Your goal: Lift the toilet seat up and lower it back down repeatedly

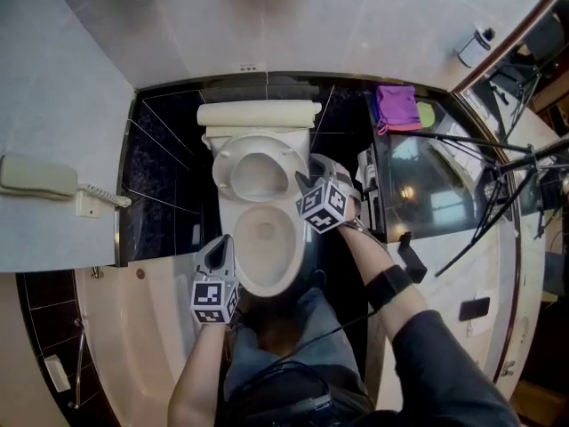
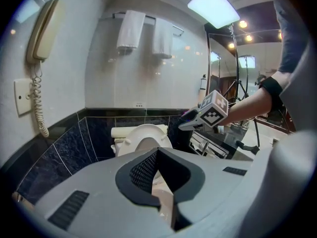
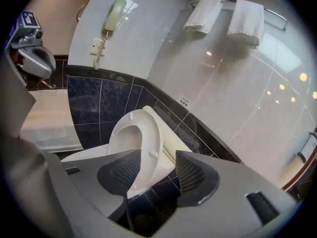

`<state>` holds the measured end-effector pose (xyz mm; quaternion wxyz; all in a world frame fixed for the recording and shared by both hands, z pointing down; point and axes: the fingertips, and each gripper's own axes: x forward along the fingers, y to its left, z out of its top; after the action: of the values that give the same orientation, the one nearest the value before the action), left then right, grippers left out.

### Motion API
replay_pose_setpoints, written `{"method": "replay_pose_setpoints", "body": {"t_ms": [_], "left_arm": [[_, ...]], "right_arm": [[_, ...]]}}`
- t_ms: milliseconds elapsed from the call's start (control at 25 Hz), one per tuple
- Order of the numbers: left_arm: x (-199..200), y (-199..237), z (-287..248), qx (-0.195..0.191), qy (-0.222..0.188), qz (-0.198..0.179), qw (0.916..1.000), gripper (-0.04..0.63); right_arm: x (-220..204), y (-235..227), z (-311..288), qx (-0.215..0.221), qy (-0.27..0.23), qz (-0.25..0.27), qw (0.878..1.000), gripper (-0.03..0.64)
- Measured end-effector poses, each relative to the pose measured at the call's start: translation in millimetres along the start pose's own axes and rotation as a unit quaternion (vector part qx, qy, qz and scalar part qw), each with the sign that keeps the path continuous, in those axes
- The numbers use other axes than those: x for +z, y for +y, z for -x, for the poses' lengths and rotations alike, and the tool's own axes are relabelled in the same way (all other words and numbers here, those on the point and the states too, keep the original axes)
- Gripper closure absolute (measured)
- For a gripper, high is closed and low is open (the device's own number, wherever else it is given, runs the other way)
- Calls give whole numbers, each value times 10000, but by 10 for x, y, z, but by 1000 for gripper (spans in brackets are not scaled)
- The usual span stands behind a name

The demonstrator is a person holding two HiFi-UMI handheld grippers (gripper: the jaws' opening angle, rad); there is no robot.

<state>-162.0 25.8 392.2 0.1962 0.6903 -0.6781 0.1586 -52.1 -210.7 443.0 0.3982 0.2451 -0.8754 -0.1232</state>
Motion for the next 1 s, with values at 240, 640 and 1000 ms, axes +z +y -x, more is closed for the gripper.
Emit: {"method": "replay_pose_setpoints", "body": {"t_ms": [240, 640, 1000], "left_arm": [[-161, -20, -193, 176, 131, 70, 9997, 598], [-503, 38, -270, 513, 361, 344, 9974, 598], [-679, 32, -302, 555, 478, 518, 9960, 598]], "right_arm": [[-21, -53, -646, 148, -25, 276, 9995, 376], [96, -54, -1238, 302, -124, 628, 9975, 449], [104, -5, -1385, 319, -14, 740, 9967, 535]]}}
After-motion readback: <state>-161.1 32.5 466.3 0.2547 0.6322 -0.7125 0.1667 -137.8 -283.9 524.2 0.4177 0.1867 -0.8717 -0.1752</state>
